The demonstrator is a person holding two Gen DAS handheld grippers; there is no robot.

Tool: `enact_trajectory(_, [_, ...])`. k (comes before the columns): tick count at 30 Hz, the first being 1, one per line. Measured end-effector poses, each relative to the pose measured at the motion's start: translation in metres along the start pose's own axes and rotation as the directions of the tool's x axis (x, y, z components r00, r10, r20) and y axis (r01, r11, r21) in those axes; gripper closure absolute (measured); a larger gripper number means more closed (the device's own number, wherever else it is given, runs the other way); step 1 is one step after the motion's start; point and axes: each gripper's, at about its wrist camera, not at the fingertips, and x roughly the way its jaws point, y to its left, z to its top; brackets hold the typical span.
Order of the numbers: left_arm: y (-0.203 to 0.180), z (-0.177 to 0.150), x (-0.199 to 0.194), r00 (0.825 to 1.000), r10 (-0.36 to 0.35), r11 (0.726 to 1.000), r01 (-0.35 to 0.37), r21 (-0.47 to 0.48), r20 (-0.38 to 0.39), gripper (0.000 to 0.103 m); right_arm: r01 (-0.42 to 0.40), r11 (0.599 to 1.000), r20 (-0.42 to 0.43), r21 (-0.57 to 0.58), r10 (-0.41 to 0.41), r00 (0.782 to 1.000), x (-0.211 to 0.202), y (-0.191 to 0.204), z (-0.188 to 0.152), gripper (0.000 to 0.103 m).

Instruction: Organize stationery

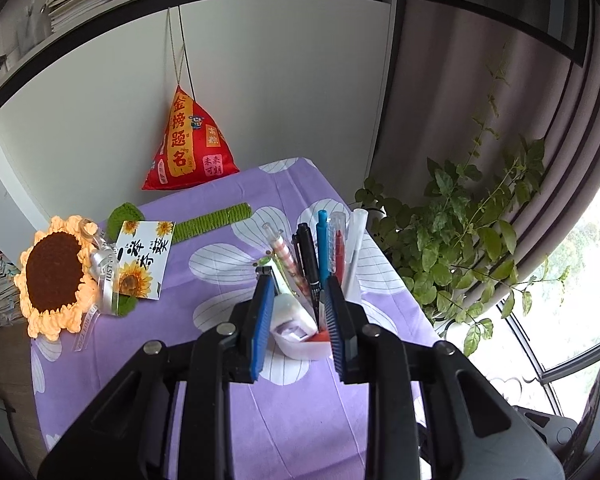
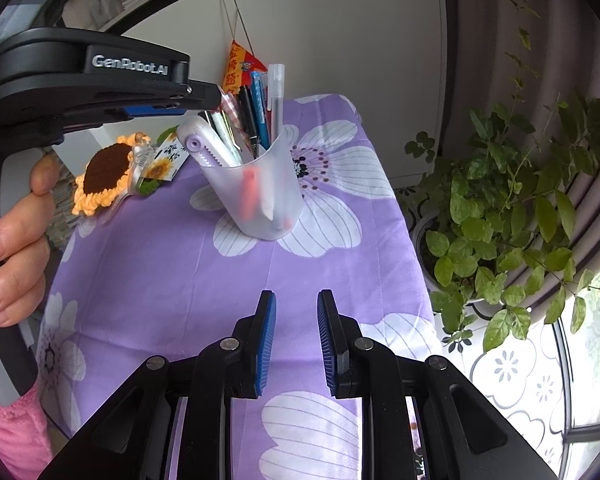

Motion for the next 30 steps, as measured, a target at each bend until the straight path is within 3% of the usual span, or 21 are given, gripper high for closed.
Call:
enact_trajectory(4, [0.004, -0.008, -0.011, 1.000, -0.005, 1.000, 0.006, -0.007, 0.017, 0.078, 0.000, 1.000, 0.000, -0.001, 0.000, 1.000, 0.000, 0.001, 0.000, 0.082])
enact_trajectory(8, [0.008, -0.022, -0.022, 0.999, -0.001, 1.000, 0.001, -0.018, 0.043, 0.066, -0.002, 1.000, 0.000, -0.008, 0.002, 1.000, 0.000, 0.005, 0.001, 0.082])
enact_trajectory(13, [0.011, -0.042, -0.037, 0.997, 0.019, 1.000, -0.018, -0.005, 0.081, 0.064, 0.001, 1.000, 0.001, -0.025, -0.001, 1.000, -0.002, 0.011, 0.001, 0.082])
enact_trajectory(17, [0.015, -0.057, -0.050, 0.991, 0.050, 0.999, -0.050, -0.002, 0.120, 0.050, 0.003, 0.999, 0.004, -0.041, -0.003, 1.000, -0.004, 0.018, 0.000, 0.082])
enact_trajectory(21, [0.023, -0.074, -0.066, 0.984, 0.085, 0.996, -0.084, -0.012, 0.155, 0.048, 0.004, 0.998, 0.010, -0.059, -0.004, 1.000, -0.009, 0.025, -0.001, 0.082])
enact_trajectory(23, [0.028, -0.081, -0.074, 0.983, 0.086, 0.996, -0.082, -0.030, 0.164, 0.042, 0.003, 0.998, 0.013, -0.067, -0.002, 1.000, -0.011, 0.029, -0.002, 0.080])
enact_trajectory(25, [0.032, -0.088, -0.080, 0.980, 0.094, 0.995, -0.087, -0.045, 0.177, 0.036, -0.003, 0.997, 0.020, -0.076, 0.005, 1.000, -0.015, 0.035, -0.003, 0.068])
enact_trajectory(30, [0.035, -0.105, -0.090, 0.974, 0.139, 0.990, -0.131, -0.054, 0.181, 0.034, 0.001, 0.995, 0.041, -0.098, 0.003, 0.999, -0.026, 0.046, -0.008, 0.066])
